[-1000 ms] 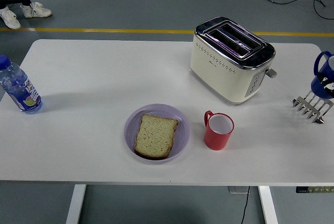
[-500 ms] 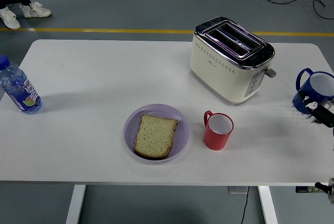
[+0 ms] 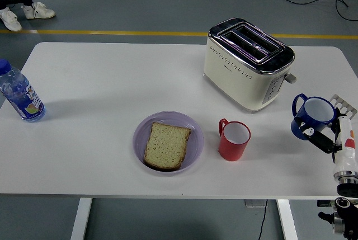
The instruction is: Pick up the cup,pour liquid into bread,place the cup on the desk
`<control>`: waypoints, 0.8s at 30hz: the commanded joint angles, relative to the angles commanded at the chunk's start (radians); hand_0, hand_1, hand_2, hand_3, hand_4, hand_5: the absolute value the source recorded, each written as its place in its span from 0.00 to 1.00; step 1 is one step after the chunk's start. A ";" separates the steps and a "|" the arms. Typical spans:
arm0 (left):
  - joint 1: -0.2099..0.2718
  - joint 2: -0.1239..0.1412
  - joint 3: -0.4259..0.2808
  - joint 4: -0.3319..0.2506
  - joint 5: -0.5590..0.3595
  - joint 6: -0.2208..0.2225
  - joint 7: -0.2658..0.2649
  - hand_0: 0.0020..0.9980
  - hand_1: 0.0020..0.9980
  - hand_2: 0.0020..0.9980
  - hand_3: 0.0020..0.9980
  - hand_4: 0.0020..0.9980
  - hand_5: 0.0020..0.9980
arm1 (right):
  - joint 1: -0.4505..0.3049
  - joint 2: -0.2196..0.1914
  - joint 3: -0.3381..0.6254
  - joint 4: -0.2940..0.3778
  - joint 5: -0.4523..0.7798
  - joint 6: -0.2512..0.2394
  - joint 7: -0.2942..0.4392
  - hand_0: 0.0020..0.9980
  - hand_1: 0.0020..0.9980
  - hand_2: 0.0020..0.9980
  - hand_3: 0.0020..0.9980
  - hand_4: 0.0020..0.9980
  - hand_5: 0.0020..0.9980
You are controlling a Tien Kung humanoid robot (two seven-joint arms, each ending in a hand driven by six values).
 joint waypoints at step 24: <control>-0.003 -0.001 0.008 0.000 -0.005 -0.005 0.000 0.34 0.33 0.41 0.70 0.43 1.00 | 0.046 0.014 -0.067 -0.138 0.003 0.103 0.035 0.48 0.45 0.57 0.56 0.63 0.00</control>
